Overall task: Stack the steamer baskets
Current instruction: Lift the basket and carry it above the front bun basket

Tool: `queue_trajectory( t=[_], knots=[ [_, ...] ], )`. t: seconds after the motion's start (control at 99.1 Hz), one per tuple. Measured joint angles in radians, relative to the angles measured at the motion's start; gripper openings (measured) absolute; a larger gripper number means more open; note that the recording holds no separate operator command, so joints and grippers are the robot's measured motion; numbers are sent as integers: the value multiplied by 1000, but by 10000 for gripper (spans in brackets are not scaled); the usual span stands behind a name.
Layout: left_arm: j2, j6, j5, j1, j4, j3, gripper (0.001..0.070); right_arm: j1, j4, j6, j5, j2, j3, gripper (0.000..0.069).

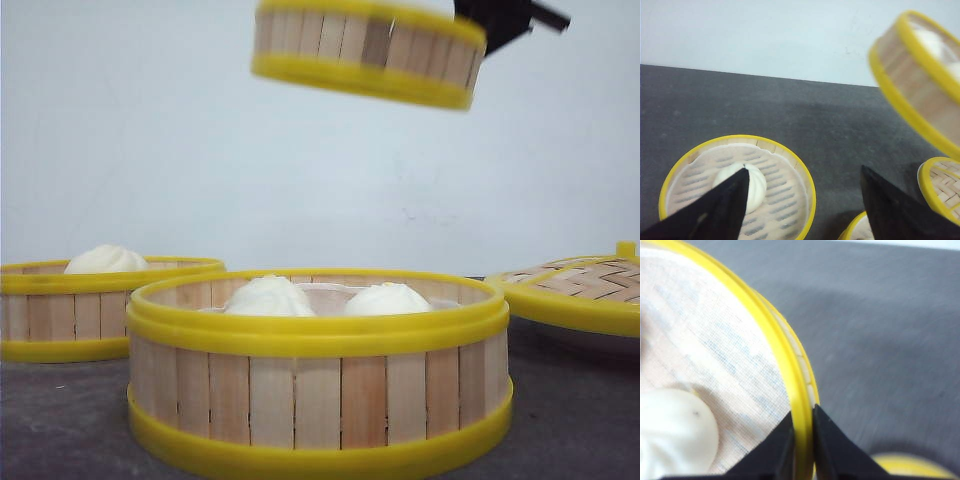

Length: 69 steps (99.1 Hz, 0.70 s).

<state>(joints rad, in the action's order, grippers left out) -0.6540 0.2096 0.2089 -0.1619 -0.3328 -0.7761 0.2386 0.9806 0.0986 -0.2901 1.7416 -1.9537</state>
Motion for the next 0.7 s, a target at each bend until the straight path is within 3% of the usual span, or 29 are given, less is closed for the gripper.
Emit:
queue_trajectory(
  t=[0.333,0.696],
  knots=[
    [24,0,0,0,0,0,427,87,212,-143,-6,-134,0,29],
    [25,0,29,0,0,0,427,179,216,-175,29,-135,90,29]
  ],
)
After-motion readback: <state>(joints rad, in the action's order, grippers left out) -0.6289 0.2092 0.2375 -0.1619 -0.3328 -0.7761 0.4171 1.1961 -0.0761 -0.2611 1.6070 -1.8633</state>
